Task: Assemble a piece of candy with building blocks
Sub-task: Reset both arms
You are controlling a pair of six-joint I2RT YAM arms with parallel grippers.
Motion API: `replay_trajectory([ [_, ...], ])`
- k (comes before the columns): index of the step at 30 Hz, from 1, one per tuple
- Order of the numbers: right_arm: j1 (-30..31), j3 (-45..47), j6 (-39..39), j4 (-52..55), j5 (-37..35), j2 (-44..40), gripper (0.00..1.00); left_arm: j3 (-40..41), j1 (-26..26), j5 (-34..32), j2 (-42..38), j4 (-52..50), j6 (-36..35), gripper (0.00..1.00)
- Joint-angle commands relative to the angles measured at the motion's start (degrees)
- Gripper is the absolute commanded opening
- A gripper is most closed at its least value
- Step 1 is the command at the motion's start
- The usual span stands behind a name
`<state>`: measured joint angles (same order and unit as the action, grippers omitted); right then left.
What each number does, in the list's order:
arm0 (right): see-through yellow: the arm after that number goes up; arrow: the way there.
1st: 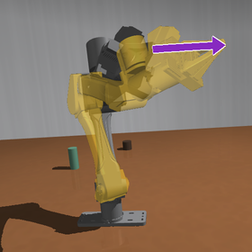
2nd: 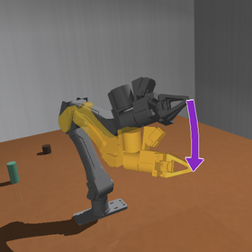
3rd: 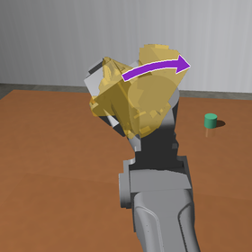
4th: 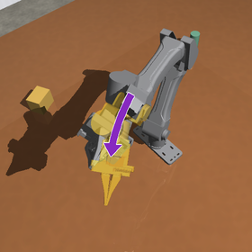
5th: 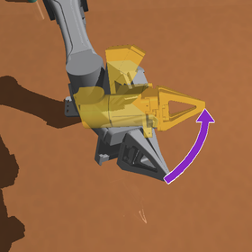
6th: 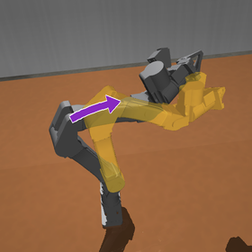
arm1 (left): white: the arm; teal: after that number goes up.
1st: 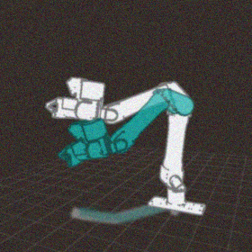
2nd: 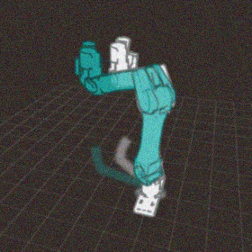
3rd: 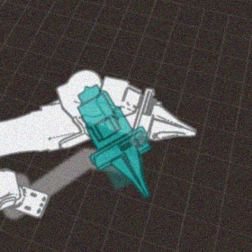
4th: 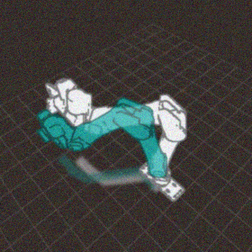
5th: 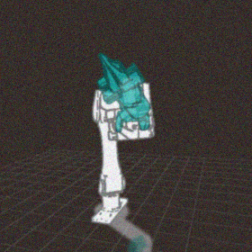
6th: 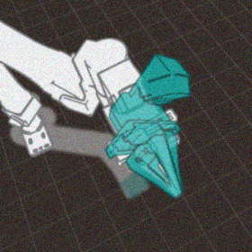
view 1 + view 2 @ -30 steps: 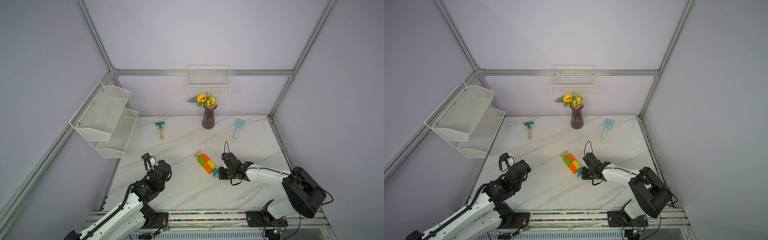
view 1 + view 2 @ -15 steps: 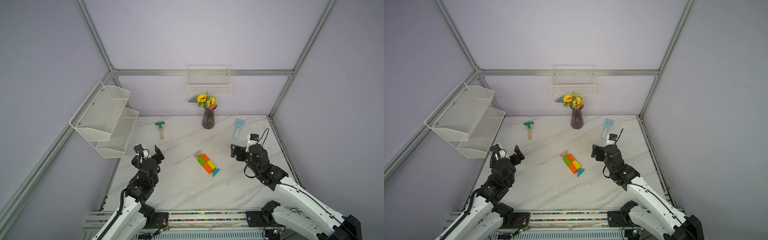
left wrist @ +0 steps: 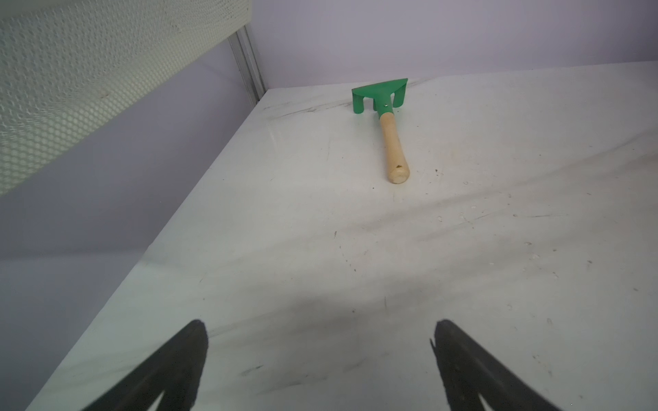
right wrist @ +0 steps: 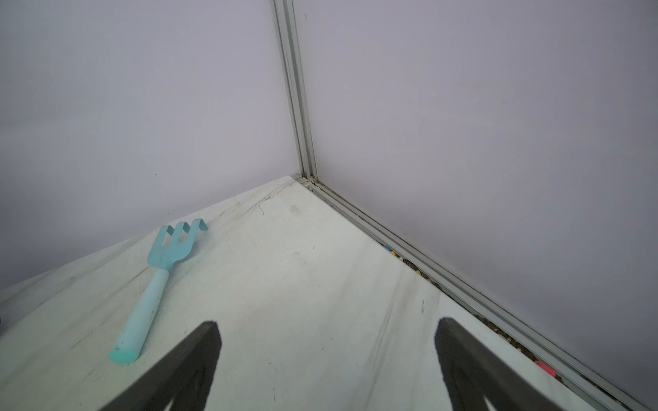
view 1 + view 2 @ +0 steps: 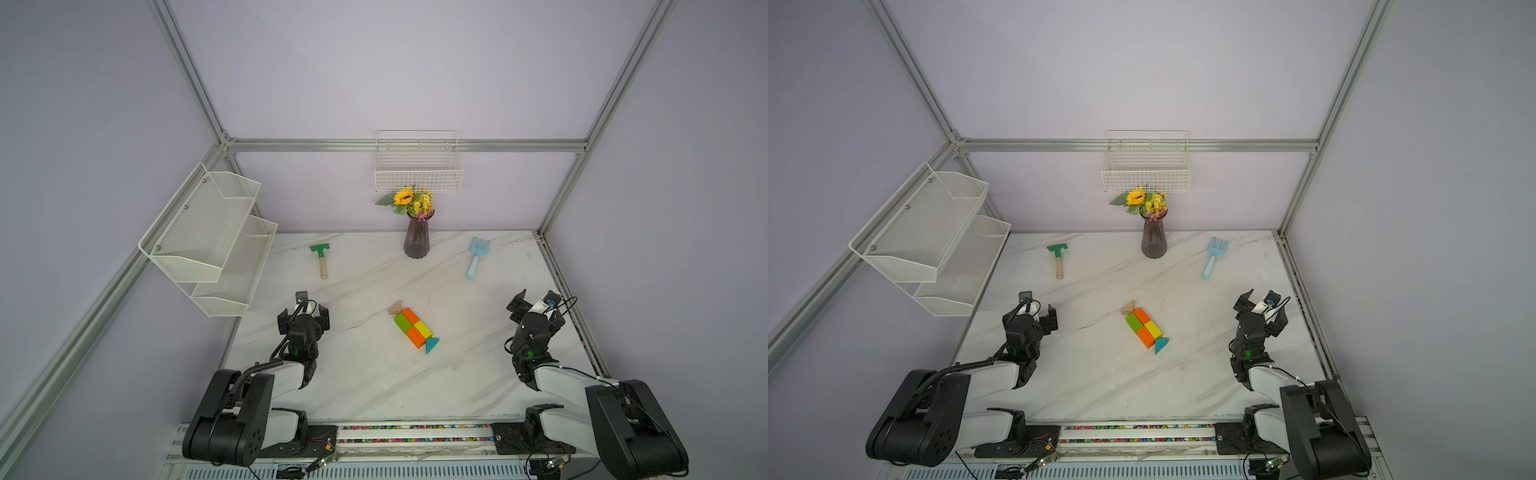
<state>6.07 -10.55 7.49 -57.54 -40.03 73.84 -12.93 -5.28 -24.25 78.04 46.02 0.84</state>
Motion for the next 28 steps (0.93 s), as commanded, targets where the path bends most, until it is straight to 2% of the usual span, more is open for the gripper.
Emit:
replay_trajectory([
  [1, -1.53, 1.32, -6.14, -22.67, 4.25, 7.49, 0.97, -0.96, 1.85, 3.72, 7.17, 18.87, -0.76, 1.00],
  [4, -3.58, -0.35, -3.50, -25.57, 12.06, 12.64, 0.98, -3.07, 2.20, 5.43, 14.01, 22.91, -2.12, 1.00],
  [5, -3.77, -1.37, -3.85, -26.79, 13.55, 15.78, 0.98, -3.87, 2.20, 5.70, 13.11, 19.55, -1.96, 1.00],
  [6, -3.87, -2.40, -7.56, -31.30, 15.14, 19.57, 0.97, -5.34, 2.35, 5.49, 11.46, 13.79, -0.81, 1.00],
  [8, -4.57, -5.38, -8.87, -25.20, 24.86, 21.45, 0.97, -7.35, 2.88, 5.18, 11.22, 9.64, 0.21, 1.00],
  [9, -5.74, -6.89, -8.06, -24.10, 24.98, 22.64, 0.97, -7.84, 3.16, 5.72, 12.08, 10.21, 0.01, 1.00],
  [11, -8.69, -9.07, -2.41, -15.08, 26.50, 20.17, 0.98, -8.41, 4.28, 7.94, 12.11, 9.19, 0.67, 1.00],
  [13, -8.81, -8.21, -4.03, -18.81, 26.36, 20.98, 0.98, -8.69, 4.58, 8.39, 11.96, 8.12, 0.90, 1.00],
  [28, -8.80, -8.83, -4.28, -16.59, 28.17, 20.60, 0.98, -8.66, 4.58, 8.17, 11.78, 8.08, 0.74, 1.00],
])
